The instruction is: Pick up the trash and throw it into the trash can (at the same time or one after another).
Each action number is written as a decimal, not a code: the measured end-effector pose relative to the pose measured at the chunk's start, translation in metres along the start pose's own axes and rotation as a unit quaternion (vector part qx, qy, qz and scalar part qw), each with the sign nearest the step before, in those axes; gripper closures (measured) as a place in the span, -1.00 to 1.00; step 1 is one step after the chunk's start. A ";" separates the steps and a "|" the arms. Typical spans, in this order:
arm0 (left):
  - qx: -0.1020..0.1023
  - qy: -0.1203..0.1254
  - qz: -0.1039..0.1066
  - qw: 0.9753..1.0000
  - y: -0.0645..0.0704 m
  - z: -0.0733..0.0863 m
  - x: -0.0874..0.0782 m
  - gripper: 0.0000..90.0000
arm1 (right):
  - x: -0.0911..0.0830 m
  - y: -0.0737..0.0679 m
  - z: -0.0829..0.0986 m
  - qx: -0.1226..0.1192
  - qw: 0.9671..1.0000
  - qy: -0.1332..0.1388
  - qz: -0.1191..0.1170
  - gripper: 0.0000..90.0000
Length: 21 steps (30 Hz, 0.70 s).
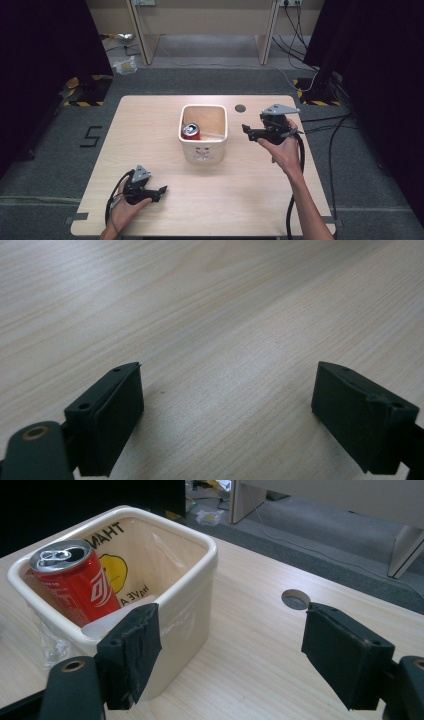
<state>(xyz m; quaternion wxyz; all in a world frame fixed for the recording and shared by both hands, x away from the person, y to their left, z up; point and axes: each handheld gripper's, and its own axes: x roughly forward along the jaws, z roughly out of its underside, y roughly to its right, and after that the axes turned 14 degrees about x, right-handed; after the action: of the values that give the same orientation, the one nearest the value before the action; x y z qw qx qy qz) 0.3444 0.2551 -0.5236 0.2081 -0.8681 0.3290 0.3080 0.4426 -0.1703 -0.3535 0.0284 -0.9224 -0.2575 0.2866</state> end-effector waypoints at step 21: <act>0.000 0.000 0.000 1.000 0.000 0.000 0.000 -0.72 | -0.010 0.015 0.025 0.010 1.000 0.007 0.001 -0.48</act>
<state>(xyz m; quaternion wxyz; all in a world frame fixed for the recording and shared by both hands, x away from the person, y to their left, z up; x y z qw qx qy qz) 0.3444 0.2550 -0.5236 0.2080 -0.8681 0.3290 0.3080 0.4291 -0.1905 -0.3723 0.0386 -0.9244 -0.2532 0.2827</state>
